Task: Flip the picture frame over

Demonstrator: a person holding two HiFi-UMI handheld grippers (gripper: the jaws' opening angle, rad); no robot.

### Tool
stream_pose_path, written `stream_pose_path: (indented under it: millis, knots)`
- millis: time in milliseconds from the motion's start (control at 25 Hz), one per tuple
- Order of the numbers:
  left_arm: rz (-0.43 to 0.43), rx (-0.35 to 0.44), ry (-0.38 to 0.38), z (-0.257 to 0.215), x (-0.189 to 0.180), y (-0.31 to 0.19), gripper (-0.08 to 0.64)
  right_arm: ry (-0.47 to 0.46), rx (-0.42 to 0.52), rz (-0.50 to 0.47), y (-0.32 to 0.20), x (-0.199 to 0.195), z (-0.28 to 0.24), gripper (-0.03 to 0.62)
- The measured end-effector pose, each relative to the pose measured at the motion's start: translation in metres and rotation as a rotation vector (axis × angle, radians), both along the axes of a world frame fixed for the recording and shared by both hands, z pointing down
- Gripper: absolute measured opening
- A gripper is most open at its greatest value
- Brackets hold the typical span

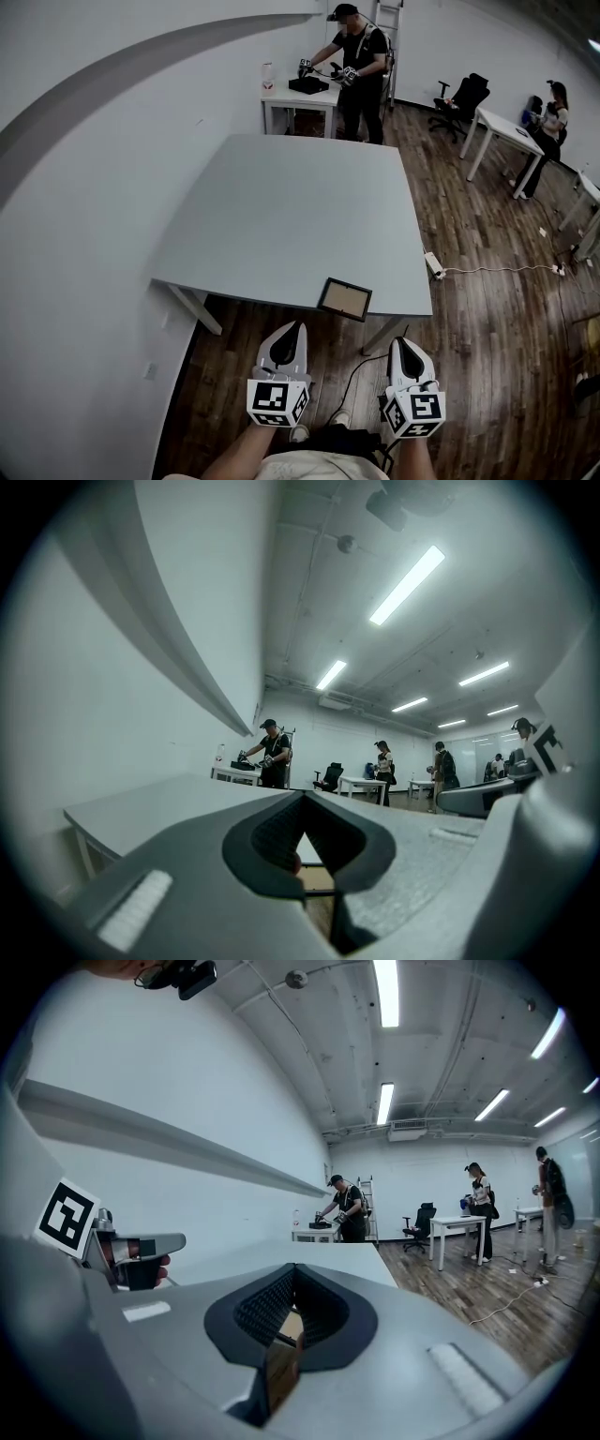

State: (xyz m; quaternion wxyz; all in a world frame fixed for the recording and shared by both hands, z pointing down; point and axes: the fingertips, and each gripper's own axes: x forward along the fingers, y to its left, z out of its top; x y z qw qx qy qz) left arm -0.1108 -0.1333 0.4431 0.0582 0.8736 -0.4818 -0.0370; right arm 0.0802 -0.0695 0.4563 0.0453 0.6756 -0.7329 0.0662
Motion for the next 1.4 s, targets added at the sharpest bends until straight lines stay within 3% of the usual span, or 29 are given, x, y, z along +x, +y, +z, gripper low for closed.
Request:
stream_pose_path:
  millis: [640, 920, 1080, 1240, 1400]
  knots:
    - [-0.087, 0.054, -0.061, -0.02, 0.082, -0.079, 0.0, -0.125, 0.007, -0.105, -0.103, 0.078, 0.016, 0.026]
    - [-0.075, 0.068, -0.076, -0.02, 0.097, -0.095, 0.0, -0.194, -0.068, -0.155, -0.122, 0.076, 0.044, 0.026]
    - [-0.058, 0.068, -0.067, -0.02, 0.098, -0.104, 0.0, -0.313, -0.187, -0.236, -0.13, 0.056, 0.079, 0.026]
    - [-0.037, 0.065, -0.064, -0.018, 0.097, -0.11, 0.0, -0.525, -0.339, -0.285, -0.134, 0.043, 0.131, 0.026]
    - [-0.022, 0.052, -0.06, -0.011, 0.094, -0.115, 0.0, -0.74, -0.454, -0.307, -0.136, 0.04, 0.178, 0.1]
